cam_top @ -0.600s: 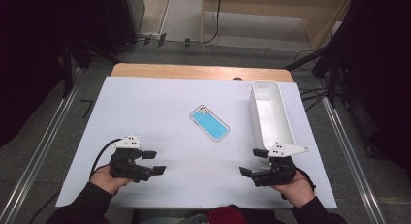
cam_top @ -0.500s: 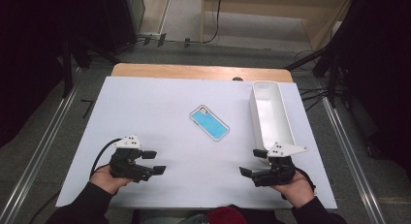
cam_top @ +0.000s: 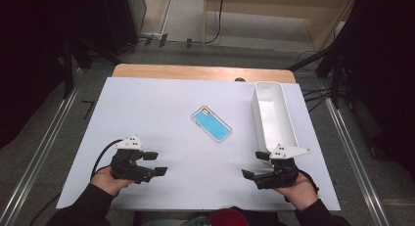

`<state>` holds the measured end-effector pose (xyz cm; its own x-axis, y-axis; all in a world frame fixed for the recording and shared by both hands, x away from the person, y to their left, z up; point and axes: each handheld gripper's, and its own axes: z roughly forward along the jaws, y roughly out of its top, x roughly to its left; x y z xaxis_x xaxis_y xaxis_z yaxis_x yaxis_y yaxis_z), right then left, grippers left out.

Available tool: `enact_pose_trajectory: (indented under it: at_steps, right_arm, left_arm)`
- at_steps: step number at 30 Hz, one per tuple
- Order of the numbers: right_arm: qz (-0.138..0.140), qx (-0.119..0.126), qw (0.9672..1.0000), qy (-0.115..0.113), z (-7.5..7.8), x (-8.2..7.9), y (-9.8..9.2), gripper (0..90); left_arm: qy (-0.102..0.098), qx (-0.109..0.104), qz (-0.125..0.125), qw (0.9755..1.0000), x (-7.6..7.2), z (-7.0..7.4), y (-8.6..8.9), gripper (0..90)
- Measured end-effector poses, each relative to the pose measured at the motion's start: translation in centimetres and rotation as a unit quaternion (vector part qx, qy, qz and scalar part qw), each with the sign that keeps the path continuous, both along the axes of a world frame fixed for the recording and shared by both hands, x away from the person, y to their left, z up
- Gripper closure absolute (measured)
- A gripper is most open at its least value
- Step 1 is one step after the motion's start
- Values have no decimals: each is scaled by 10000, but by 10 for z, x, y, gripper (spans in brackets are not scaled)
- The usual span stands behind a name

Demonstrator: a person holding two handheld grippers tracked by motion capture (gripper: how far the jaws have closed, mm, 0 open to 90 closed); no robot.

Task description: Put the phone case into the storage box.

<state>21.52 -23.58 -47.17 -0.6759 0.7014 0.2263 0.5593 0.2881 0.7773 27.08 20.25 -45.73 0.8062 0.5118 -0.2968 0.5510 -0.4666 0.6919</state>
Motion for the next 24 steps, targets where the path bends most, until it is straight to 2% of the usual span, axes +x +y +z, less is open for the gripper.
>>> enact_pose_trajectory:
  at_steps: [3,8,17,19,24]
  right_arm:
    - [3,-2,10000,26,0,0,0,133]
    - [4,-3,10000,24,0,0,0,132]
    - [24,-21,10000,26,0,0,1,132]
    - [25,-17,10000,31,0,0,1,132]
    - [36,-23,10000,26,0,-1,1,132]
  left_arm:
    - [-6,16,-4,10000,0,0,1,275]
    - [18,-75,19,10000,0,1,1,275]
    - [16,-43,-20,10000,0,0,1,275]
    - [70,-14,31,10000,0,-1,1,275]
    - [19,-111,178,9998,1,-1,2,276]
